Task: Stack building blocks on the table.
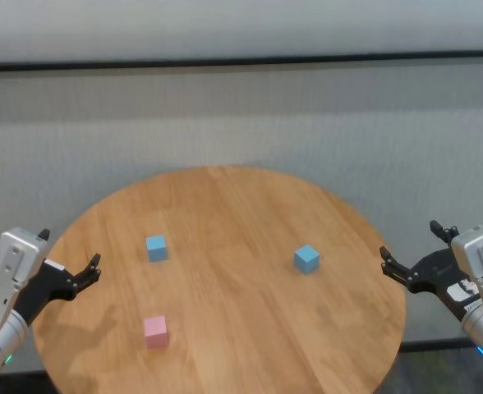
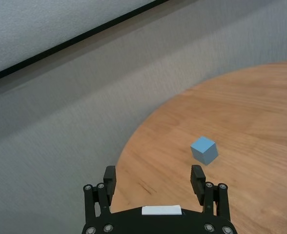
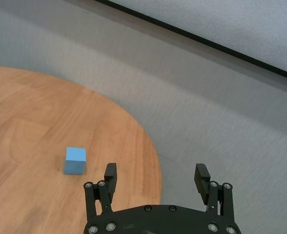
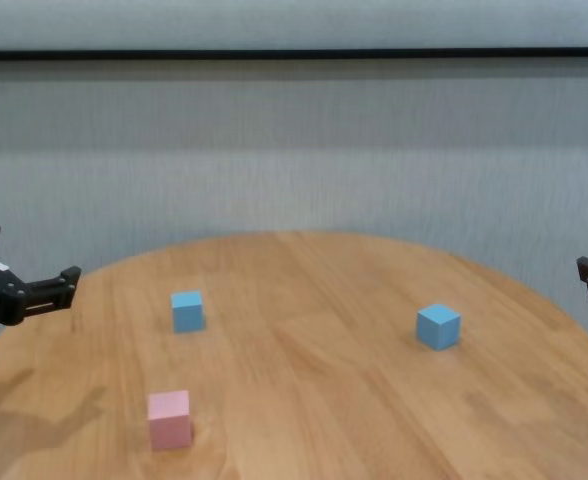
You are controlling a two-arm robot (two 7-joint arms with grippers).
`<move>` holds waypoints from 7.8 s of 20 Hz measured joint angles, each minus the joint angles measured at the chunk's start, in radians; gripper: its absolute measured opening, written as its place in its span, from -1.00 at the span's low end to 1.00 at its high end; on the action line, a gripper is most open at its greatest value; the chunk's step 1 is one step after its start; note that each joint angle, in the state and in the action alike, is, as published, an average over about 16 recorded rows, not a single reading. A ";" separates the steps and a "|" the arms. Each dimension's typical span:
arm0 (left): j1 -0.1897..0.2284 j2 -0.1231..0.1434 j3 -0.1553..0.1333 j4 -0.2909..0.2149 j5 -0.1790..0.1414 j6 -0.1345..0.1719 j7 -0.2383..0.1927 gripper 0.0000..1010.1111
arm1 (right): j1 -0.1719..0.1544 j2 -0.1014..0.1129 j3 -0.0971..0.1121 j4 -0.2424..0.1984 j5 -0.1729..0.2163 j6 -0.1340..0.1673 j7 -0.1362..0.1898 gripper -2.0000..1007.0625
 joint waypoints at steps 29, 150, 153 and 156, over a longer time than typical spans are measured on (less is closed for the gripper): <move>0.044 0.072 -0.041 -0.037 -0.101 -0.047 -0.219 0.99 | 0.000 0.000 0.000 0.000 0.000 0.000 0.000 0.99; -0.100 -0.207 -0.055 0.262 0.002 -0.141 -0.614 0.06 | 0.000 0.000 0.000 0.000 0.000 0.000 0.000 0.99; -0.129 -0.221 -0.046 0.272 0.011 -0.139 -0.615 0.06 | 0.000 0.000 0.000 0.000 0.000 0.000 0.000 0.99; -0.158 -0.238 -0.032 0.288 0.019 -0.136 -0.617 0.06 | 0.000 0.000 0.000 0.000 0.000 0.000 0.000 0.99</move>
